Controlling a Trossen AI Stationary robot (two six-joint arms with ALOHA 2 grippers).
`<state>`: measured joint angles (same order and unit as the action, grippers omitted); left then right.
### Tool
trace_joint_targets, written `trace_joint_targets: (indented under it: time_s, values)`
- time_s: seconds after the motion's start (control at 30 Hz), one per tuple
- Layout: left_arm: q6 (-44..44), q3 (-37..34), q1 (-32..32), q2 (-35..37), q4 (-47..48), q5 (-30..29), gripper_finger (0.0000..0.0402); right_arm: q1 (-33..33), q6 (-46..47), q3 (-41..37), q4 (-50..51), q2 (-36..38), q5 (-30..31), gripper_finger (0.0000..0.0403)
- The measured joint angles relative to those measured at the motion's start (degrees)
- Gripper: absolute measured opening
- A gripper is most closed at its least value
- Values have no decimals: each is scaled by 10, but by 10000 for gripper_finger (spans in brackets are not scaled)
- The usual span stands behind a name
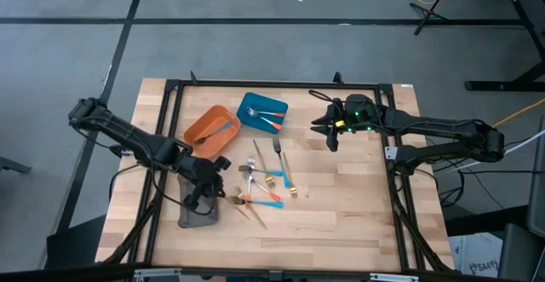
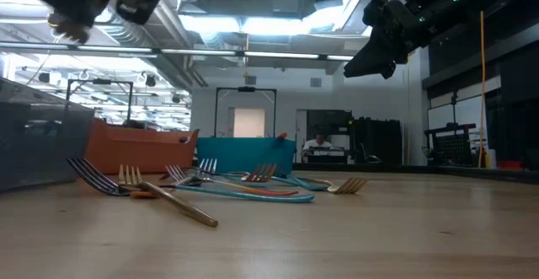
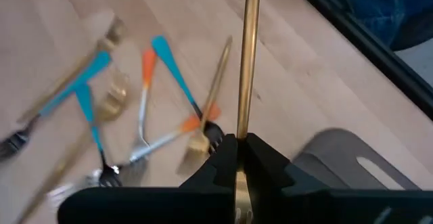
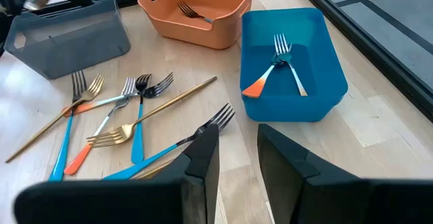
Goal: Sort silverware by color (type)
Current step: Put the gold fork into the black bin
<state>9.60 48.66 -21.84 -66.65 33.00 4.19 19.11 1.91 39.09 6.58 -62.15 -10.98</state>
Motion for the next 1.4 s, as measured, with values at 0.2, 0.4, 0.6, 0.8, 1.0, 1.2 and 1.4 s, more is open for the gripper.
trace_joint_targets:
  time_s: [0.2,0.4,0.6,0.8,1.0,1.2,1.4]
  values:
    - [-45,-57,-22,34,1,1,10,0,0,0,0,0,0,92]
    - [-51,-97,-42,62,0,16,11,0,0,0,0,0,0,92]
    - [-65,-135,-52,86,11,15,11,0,0,0,-1,0,0,92]
    - [-95,-179,-52,105,-7,15,11,0,0,0,-1,0,0,92]
    - [-95,-184,-52,106,-15,10,12,0,0,0,-1,0,0,92]
    - [-95,-184,-52,106,-15,8,24,0,0,0,-1,0,0,92]
    - [-96,-184,-52,105,-14,-4,28,0,0,0,-1,0,0,92]
